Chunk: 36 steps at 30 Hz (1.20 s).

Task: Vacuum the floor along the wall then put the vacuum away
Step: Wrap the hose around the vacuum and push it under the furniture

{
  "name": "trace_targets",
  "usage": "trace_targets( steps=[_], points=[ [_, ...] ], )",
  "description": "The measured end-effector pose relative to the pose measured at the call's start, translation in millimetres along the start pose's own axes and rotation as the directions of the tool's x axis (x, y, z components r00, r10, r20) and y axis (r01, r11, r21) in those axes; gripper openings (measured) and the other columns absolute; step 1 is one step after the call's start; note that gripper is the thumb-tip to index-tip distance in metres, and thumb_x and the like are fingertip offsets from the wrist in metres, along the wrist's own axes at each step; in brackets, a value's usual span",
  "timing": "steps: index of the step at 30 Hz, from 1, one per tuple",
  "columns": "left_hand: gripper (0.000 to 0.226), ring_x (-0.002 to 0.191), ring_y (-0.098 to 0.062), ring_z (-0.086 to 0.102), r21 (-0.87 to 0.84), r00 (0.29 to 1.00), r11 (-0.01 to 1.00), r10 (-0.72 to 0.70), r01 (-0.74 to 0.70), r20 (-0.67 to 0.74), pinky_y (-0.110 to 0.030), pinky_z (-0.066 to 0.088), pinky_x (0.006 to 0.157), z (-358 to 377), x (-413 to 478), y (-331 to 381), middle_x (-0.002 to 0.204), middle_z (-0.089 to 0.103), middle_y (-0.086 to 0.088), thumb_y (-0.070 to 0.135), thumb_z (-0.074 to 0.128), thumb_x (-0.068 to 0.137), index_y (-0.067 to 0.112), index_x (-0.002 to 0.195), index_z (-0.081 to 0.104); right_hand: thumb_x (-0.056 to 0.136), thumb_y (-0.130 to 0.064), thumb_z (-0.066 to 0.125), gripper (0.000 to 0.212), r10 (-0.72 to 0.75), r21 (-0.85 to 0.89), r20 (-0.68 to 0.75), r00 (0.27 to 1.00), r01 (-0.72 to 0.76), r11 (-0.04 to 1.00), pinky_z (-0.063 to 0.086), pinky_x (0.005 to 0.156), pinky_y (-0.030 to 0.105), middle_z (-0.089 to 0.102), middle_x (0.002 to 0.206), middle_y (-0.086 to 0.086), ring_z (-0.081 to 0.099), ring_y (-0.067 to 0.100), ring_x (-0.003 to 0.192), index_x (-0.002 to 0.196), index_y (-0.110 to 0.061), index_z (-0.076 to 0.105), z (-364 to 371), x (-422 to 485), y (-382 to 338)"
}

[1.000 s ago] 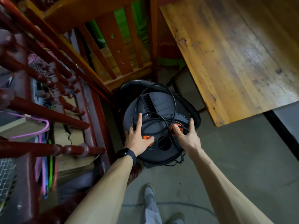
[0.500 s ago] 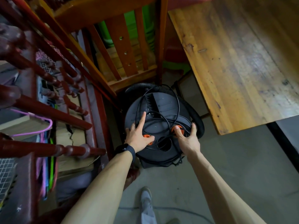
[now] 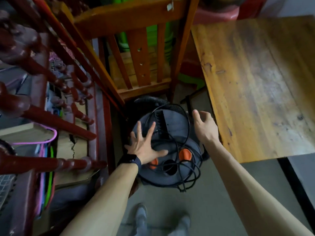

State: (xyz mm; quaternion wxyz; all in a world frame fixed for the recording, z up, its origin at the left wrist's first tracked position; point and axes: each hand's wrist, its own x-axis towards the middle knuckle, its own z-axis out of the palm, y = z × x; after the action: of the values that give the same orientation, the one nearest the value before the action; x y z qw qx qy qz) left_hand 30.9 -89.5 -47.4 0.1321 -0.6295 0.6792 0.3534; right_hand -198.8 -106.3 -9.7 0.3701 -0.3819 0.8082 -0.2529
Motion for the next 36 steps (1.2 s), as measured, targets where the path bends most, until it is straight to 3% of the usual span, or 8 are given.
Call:
trace_targets(
  steps=[3, 7, 14, 21, 24, 27, 33, 36],
  points=[
    [0.118, 0.15, -0.045, -0.011, 0.08, 0.995, 0.994, 0.066, -0.072, 0.072, -0.078, 0.019, 0.107, -4.4, 8.7, 14.8, 0.156, -0.042, 0.009, 0.082, 0.066, 0.066, 0.065, 0.142, -0.022, 0.106, -0.057, 0.034, 0.059, 0.051, 0.03, 0.119, 0.992, -0.055, 0.998, 0.04, 0.096, 0.035, 0.055, 0.145, 0.008, 0.051, 0.03, 0.131, 0.148, -0.018, 0.048, -3.4, 47.9, -13.4],
    [0.123, 0.151, -0.042, -0.012, 0.108, 0.996, 0.994, -0.006, -0.003, 0.086, -0.079, 0.015, 0.107, -13.0, 31.0, 27.0, 0.16, -0.037, 0.007, 0.083, 0.069, 0.063, 0.066, 0.14, -0.026, 0.108, -0.05, 0.034, 0.056, 0.133, -0.033, 0.313, 0.94, -0.129, 0.991, 0.033, 0.117, 0.04, 0.045, 0.156, 0.01, 0.043, 0.032, 0.142, 0.153, -0.017, 0.043, 17.3, 118.0, -21.0],
    [0.136, 0.153, -0.04, -0.002, 0.065, 0.987, 0.997, -0.046, 0.037, 0.152, -0.072, 0.026, 0.11, -21.2, 44.3, 33.7, 0.162, -0.03, 0.009, 0.074, 0.081, 0.058, 0.067, 0.137, -0.03, 0.112, -0.017, 0.028, 0.043, 0.101, -0.256, 0.606, 0.789, 0.073, 0.964, 0.03, 0.114, 0.031, 0.041, 0.158, 0.019, 0.04, 0.033, 0.143, 0.148, -0.004, 0.049, 59.5, 163.1, -19.2],
    [0.136, 0.154, -0.034, -0.006, -0.019, 0.991, 0.998, -0.056, 0.059, 0.121, -0.066, 0.034, 0.11, -19.6, 45.4, 30.4, 0.159, -0.035, 0.014, 0.068, 0.085, 0.057, 0.069, 0.138, -0.024, 0.105, -0.045, 0.049, 0.052, 0.241, -0.296, 0.647, 0.724, -0.053, 0.954, 0.037, 0.099, 0.029, 0.055, 0.144, 0.014, 0.052, 0.033, 0.128, 0.142, -0.01, 0.057, 76.4, 186.5, -12.8],
    [0.135, 0.154, -0.035, -0.005, -0.036, 0.99, 0.997, -0.06, 0.066, 0.129, -0.066, 0.033, 0.11, -17.5, 44.5, 29.5, 0.161, -0.031, 0.013, 0.069, 0.084, 0.057, 0.068, 0.139, -0.023, 0.1, -0.051, 0.056, 0.048, 0.074, -0.162, 0.612, 0.787, 0.033, 0.986, 0.042, 0.085, 0.031, 0.065, 0.127, 0.019, 0.06, 0.03, 0.105, 0.123, -0.01, 0.066, 66.2, 178.5, -18.0],
    [0.132, 0.154, -0.034, -0.001, -0.037, 0.993, 0.997, -0.068, 0.072, 0.096, -0.067, 0.023, 0.114, -14.9, 38.5, 29.7, 0.164, -0.021, 0.014, 0.07, 0.082, 0.059, 0.064, 0.144, -0.02, 0.092, -0.067, 0.057, 0.047, -0.092, -0.077, 0.49, 0.867, 0.147, 0.986, 0.039, 0.075, 0.03, 0.065, 0.091, 0.001, 0.06, 0.023, 0.089, 0.095, -0.02, 0.06, 40.9, 154.9, -33.6],
    [0.122, 0.153, -0.03, 0.01, -0.054, 0.994, 0.994, -0.088, 0.091, 0.059, -0.055, 0.029, 0.116, -12.6, 25.4, 39.0, 0.167, -0.016, 0.007, 0.062, 0.077, 0.072, 0.053, 0.152, -0.015, 0.092, -0.064, 0.058, 0.044, -0.295, -0.039, 0.386, 0.874, 0.335, 0.941, 0.041, 0.056, 0.017, 0.065, 0.078, -0.002, 0.058, 0.006, 0.068, 0.092, -0.02, 0.064, -15.2, 98.4, -63.0],
    [0.122, 0.152, -0.025, 0.016, -0.205, 0.996, 0.975, -0.074, 0.084, 0.058, -0.045, 0.04, 0.11, -12.2, 23.2, 36.3, 0.167, -0.014, 0.008, 0.047, 0.082, 0.072, 0.056, 0.151, -0.01, 0.094, -0.05, 0.065, 0.031, -0.395, 0.055, 0.395, 0.829, 0.408, 0.911, 0.037, 0.05, 0.016, 0.058, 0.064, -0.006, 0.048, 0.002, 0.053, 0.079, -0.024, 0.058, -33.5, 63.5, -78.3]
  ],
)
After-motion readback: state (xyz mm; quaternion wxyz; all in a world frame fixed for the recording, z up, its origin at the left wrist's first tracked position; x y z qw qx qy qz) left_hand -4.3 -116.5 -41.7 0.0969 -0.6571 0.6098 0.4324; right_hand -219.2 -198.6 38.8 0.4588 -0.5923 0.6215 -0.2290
